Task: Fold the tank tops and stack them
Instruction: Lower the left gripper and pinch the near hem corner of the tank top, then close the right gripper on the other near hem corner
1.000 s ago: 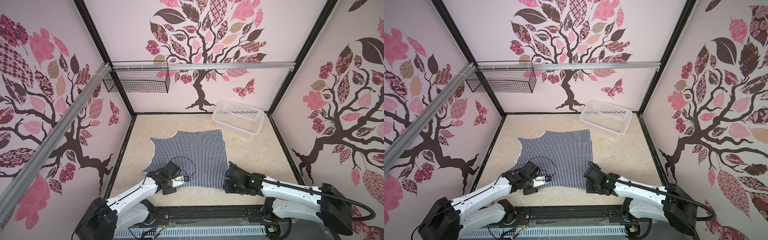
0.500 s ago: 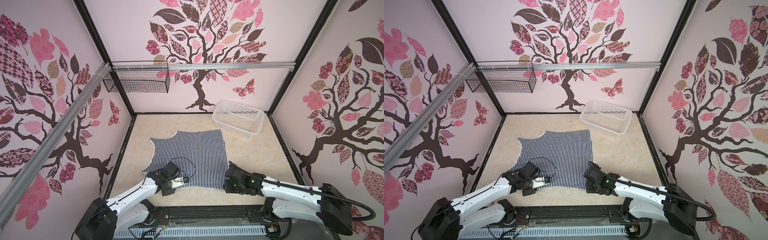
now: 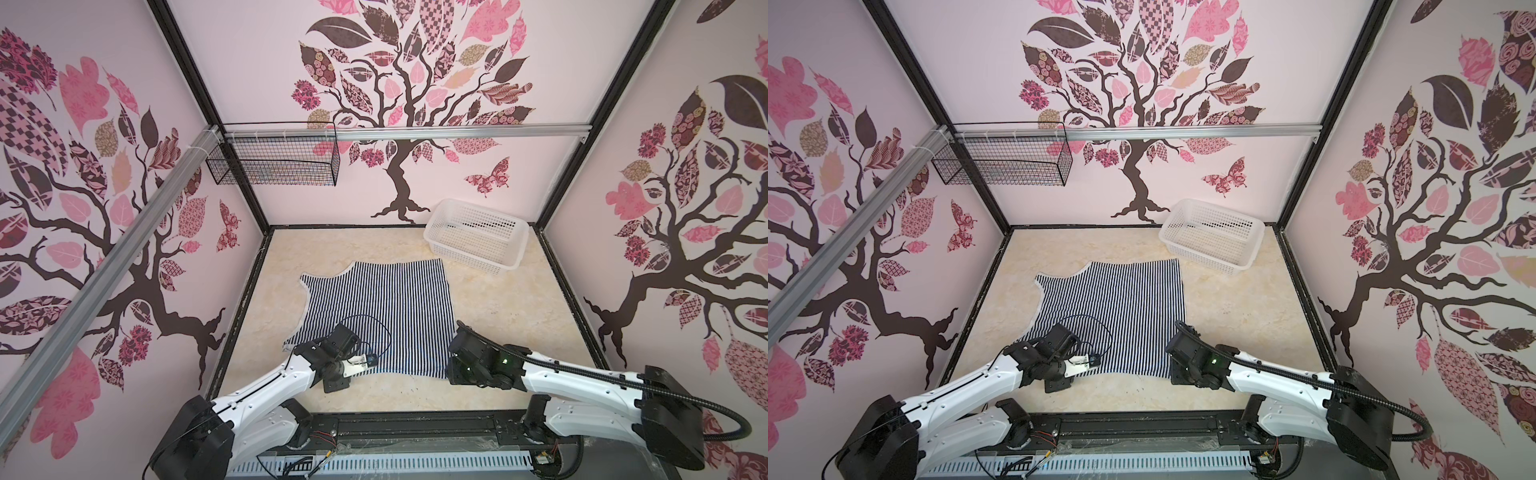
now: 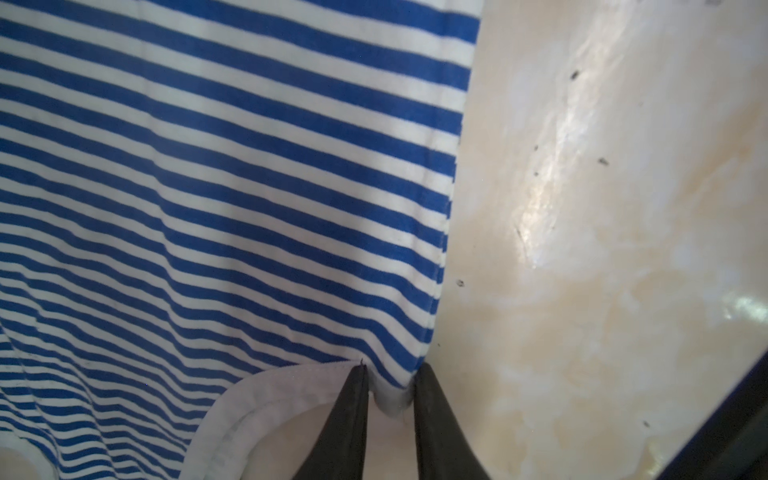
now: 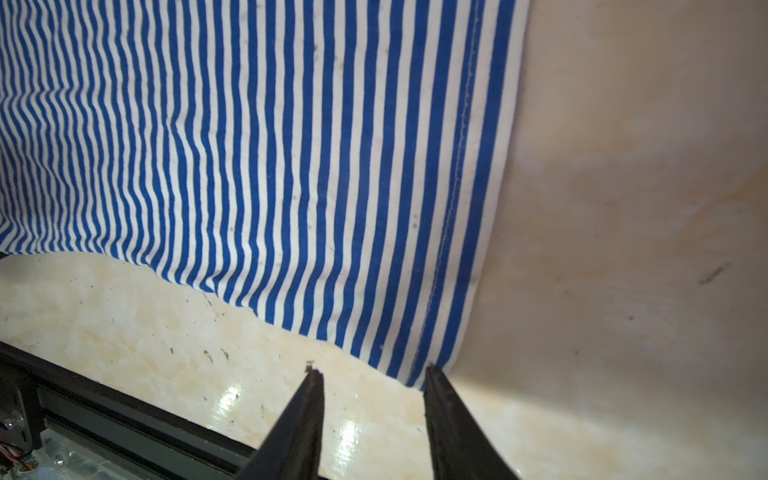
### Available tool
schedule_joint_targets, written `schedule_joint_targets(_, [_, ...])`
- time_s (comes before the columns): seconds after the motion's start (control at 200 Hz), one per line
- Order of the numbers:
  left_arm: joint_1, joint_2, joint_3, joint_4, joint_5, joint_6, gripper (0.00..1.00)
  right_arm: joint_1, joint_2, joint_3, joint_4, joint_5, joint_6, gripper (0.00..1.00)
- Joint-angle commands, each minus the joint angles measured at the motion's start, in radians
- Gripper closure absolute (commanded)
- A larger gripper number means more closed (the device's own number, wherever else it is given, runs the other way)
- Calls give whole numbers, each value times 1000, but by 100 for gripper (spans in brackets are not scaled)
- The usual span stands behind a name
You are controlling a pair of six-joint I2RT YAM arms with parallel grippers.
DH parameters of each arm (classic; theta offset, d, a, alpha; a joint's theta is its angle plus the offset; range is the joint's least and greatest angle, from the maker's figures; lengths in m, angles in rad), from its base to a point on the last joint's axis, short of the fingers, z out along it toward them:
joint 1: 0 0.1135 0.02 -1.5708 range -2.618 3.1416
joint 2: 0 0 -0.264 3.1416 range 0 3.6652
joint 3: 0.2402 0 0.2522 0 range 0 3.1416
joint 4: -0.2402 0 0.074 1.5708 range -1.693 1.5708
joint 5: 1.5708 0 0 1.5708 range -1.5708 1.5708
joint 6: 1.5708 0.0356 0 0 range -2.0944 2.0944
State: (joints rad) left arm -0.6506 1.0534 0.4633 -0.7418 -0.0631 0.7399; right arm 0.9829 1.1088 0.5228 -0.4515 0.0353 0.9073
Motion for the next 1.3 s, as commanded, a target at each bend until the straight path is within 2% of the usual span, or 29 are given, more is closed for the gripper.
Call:
schedule_joint_targets(0.0, [-4,-14,0,1,18,-14,86,9,-11,29,-31,-11,-2,39])
schedule_joint_targets(0.045, [-3,-18,-3,2,17,-17,87,20,-15,25,-32,-16,6,36])
schedule_joint_targets(0.25, [-3,-21,-8,10,6,-23,93,94,13,22,-47,16,49,38])
schedule_joint_targets(0.545, [-4,-46,-20,10,8,-33,95,96,-3,7,-99,116,92,46])
schedule_joint_targets(0.771, [-4,-44,-18,12,6,-40,95,96,62,-13,-40,90,92,52])
schedule_joint_targets(1.291, [-4,-60,-26,8,2,-45,94,87,114,-27,-25,147,75,60])
